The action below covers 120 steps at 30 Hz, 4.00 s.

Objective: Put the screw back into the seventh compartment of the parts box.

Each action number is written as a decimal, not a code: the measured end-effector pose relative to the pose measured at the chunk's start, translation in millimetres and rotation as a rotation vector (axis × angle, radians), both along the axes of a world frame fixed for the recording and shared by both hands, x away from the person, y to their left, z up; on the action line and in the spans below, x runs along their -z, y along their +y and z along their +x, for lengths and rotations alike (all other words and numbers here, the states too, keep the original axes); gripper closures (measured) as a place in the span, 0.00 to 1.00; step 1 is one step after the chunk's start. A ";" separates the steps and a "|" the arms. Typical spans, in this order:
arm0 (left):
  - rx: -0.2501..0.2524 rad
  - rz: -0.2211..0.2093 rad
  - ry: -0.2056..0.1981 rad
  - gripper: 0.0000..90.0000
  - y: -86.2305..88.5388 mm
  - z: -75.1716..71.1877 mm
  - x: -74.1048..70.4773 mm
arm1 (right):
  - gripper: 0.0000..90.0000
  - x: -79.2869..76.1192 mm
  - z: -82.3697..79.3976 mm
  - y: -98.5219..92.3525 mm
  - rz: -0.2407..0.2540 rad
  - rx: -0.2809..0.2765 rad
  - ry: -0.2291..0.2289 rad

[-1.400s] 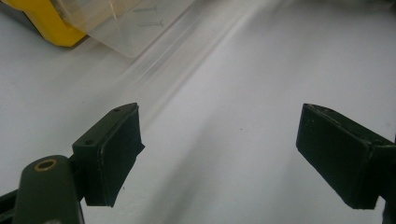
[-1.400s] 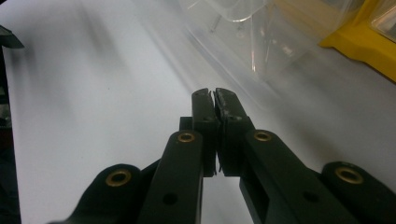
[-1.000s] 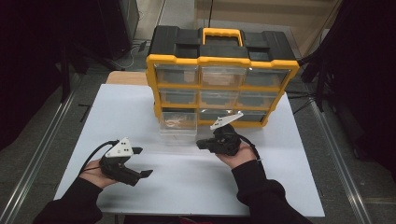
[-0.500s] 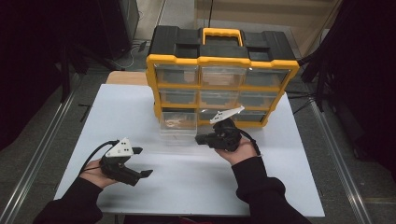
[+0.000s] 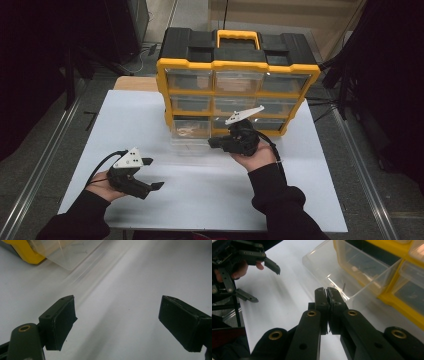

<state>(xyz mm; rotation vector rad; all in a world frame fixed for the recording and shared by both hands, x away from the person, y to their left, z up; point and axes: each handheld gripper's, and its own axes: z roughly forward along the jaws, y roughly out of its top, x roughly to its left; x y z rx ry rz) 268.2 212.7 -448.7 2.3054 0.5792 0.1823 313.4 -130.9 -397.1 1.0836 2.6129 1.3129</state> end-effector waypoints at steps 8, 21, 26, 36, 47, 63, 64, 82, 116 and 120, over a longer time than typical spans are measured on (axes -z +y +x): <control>-0.002 -0.027 -0.004 0.16 -0.1 0.1 1.6 | 0.99 -14.5 6.8 2.7 -0.001 -0.005 -0.006; -0.003 -0.025 -0.005 0.16 -0.2 -0.2 1.6 | 0.99 -28.5 18.1 6.4 0.013 -0.004 -0.007; -0.001 -0.028 -0.002 0.16 -0.4 0.0 2.0 | 0.99 -29.2 22.8 9.1 0.010 -0.001 -0.006; -0.001 -0.029 -0.003 0.16 -0.3 -0.2 2.0 | 0.99 -28.0 32.3 18.3 0.006 0.012 -0.006; -0.002 -0.029 -0.001 0.16 0.2 0.0 1.9 | 0.99 -19.0 42.7 28.8 -0.010 0.025 -0.013; 0.008 -0.028 -0.002 0.16 -0.8 1.3 2.2 | 0.99 -10.6 50.0 43.4 0.002 0.042 -0.026; 0.009 -0.029 -0.001 0.16 -0.8 1.2 2.2 | 0.99 -10.0 50.1 44.4 -0.001 0.042 -0.031; 0.007 -0.032 -0.001 0.16 -0.2 0.7 2.0 | 0.99 3.5 53.4 57.8 -0.018 0.057 -0.036; 0.010 -0.023 0.000 0.16 -1.4 0.2 3.0 | 0.98 27.2 56.2 64.9 -0.074 0.062 -0.005; 0.008 -0.025 -0.002 0.16 -0.8 0.5 2.8 | 0.97 26.0 56.2 64.0 -0.067 0.066 -0.016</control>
